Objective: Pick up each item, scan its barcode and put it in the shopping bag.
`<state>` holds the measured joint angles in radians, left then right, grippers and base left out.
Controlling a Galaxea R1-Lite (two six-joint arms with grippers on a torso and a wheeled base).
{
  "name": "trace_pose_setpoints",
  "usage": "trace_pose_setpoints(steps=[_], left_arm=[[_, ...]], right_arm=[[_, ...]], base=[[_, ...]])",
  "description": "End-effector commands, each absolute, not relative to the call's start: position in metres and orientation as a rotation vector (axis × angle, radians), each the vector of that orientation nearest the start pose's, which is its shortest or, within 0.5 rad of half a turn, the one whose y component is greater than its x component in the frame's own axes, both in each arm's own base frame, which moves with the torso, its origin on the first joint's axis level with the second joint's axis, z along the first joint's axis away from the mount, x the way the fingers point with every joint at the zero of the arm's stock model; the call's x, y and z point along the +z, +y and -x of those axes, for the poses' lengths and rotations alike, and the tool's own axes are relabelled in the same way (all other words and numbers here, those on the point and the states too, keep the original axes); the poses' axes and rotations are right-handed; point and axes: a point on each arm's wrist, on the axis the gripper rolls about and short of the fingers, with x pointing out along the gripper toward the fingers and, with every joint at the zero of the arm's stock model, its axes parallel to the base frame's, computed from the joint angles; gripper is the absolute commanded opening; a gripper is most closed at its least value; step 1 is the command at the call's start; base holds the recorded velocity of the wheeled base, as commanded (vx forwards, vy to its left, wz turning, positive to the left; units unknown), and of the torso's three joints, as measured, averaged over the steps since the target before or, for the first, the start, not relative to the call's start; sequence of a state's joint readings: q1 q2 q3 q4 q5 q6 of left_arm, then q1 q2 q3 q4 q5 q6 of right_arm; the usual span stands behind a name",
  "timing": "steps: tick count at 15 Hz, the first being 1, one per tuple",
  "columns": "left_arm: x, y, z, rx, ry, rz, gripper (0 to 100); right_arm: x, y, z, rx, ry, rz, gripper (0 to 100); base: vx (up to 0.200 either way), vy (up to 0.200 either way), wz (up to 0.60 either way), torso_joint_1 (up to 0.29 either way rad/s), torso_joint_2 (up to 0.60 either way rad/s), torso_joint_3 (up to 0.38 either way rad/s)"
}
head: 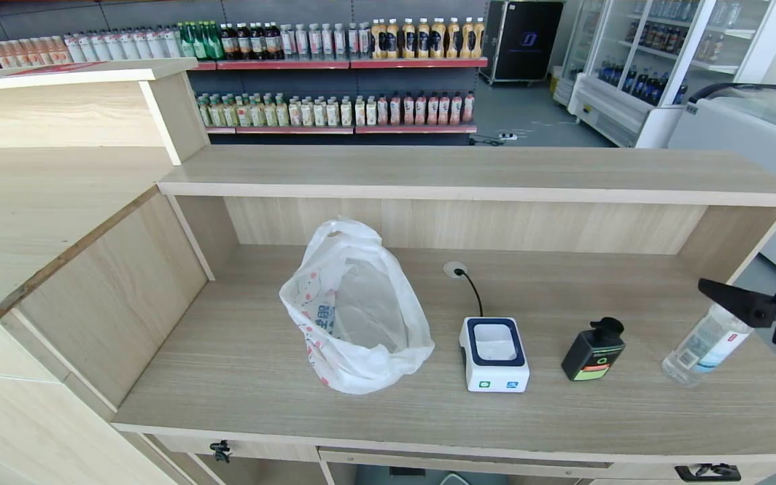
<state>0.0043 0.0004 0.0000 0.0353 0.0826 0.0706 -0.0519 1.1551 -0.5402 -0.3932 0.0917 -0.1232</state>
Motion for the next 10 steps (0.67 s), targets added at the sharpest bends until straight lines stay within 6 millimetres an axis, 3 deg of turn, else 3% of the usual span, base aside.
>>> trace_pose_setpoints(steps=[1, 3, 7, 10], left_arm=[[0.072, 0.002, 0.023, 0.086, 0.038, -0.072, 100], [0.072, 0.002, 0.023, 0.086, 0.038, -0.072, 100], [0.072, 0.002, 0.023, 0.086, 0.038, -0.072, 100], [0.072, 0.002, 0.023, 0.086, 0.038, -0.072, 100]], right_arm=[[0.182, -0.020, -0.190, 0.095, 0.363, 0.152, 100], [0.169, -0.030, -0.189, 0.152, 0.405, 0.227, 100], [0.145, -0.041, -0.175, 0.238, 0.462, 0.211, 100], [0.119, -0.062, -0.168, 0.247, 0.484, 0.233, 100]], base=[[0.000, 0.000, 0.00, 0.000, 0.00, 0.000], [0.000, 0.000, 0.00, 0.000, 0.00, 0.000], [0.000, 0.000, 0.00, 0.000, 0.00, 0.000], [0.000, 0.000, 0.00, 0.000, 0.00, 0.000]])
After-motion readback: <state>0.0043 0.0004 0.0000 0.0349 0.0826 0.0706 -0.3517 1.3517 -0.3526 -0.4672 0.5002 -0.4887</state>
